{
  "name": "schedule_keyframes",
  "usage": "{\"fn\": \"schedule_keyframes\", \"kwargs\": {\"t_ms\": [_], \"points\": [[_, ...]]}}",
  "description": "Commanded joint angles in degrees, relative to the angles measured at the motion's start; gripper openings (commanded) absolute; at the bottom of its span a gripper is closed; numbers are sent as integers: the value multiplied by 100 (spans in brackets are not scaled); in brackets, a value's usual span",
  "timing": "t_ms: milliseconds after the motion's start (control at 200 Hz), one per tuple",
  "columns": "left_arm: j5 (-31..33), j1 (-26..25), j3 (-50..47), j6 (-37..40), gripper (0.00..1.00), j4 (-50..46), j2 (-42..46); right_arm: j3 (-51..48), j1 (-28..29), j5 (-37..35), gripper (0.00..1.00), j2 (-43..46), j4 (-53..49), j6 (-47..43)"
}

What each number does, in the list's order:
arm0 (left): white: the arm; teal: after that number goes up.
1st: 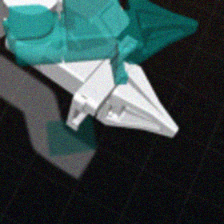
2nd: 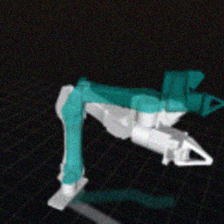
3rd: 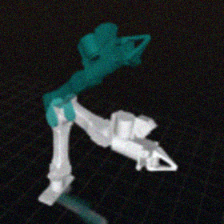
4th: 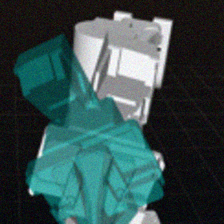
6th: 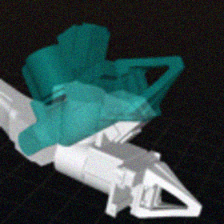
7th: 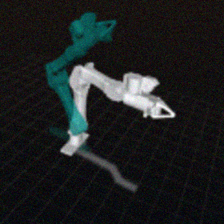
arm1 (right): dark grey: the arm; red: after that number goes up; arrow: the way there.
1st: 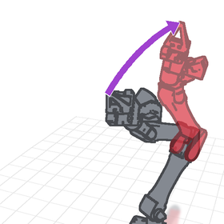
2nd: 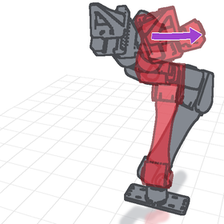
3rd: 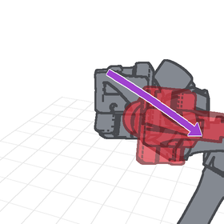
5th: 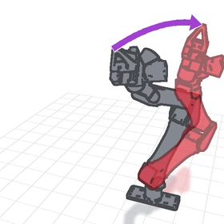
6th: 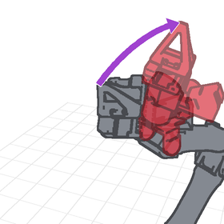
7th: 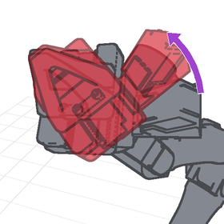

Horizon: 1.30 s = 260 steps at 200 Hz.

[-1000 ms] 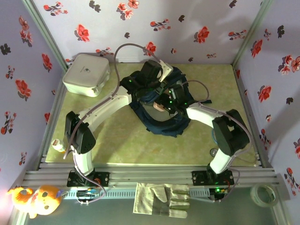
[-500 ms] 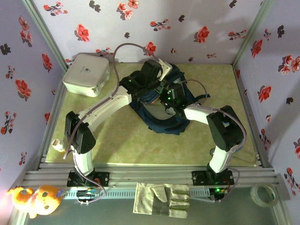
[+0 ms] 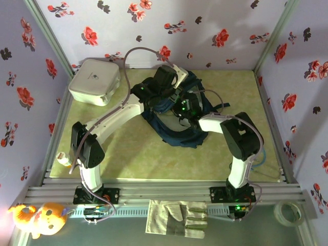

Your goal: Pack books, pencil case, and school supplies into a backpack

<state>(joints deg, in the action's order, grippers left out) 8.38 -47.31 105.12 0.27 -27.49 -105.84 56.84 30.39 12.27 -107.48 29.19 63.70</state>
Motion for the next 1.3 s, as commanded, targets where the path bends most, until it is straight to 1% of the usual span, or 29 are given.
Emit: {"fn": "schedule_keyframes", "kwargs": {"t_ms": [0,85,180,200,255,315,460,535,605,685,825,920,970,1065,1130,1175,1225,1295], "points": [[-109,-51,200,-170,0,831,232,434,42,-64,23,-417,417,149],[-115,-37,193,-173,0,819,230,718,46,-175,20,-690,520,187],[-117,-2,172,-170,0,795,245,951,41,-283,19,-943,649,224],[-113,10,167,-339,0,802,248,996,39,-294,19,-985,697,229],[-110,28,134,-382,0,807,257,987,37,-398,18,-1046,869,249],[-117,38,101,-388,0,823,261,876,37,-403,19,-1018,1131,299],[-118,80,2,-424,0,864,262,240,36,-542,22,-473,1275,270],[-158,107,-33,-455,0,886,248,-254,29,-555,26,5,1303,313],[-236,134,-84,-489,0,929,226,-615,-37,-364,30,469,1148,495],[-315,139,-153,-511,0,944,205,-973,-181,-226,34,1096,737,546],[-477,152,-292,-556,0,878,171,-1484,-484,-368,44,2287,-1005,406],[-623,152,-431,-619,0,857,152,-1775,-817,-291,48,3185,-1694,428],[-652,147,-507,-659,0,864,131,-1892,-954,-446,50,3683,-2115,358],[-729,152,-610,-735,0,862,43,-1881,-1065,-1055,55,4453,-3108,69],[-827,152,-640,-808,0,838,-22,-1797,-1087,-1407,58,4846,-3663,-130],[-948,152,-693,-848,0,841,-44,-1746,-1097,-1550,59,5075,-3853,-279],[-1137,152,-762,-869,7,845,-59,-1701,-1103,-1624,61,5256,-3978,-445],[-1361,152,-914,-943,23,909,-41,-1579,-1111,-1618,64,5343,-4119,-675]]}}
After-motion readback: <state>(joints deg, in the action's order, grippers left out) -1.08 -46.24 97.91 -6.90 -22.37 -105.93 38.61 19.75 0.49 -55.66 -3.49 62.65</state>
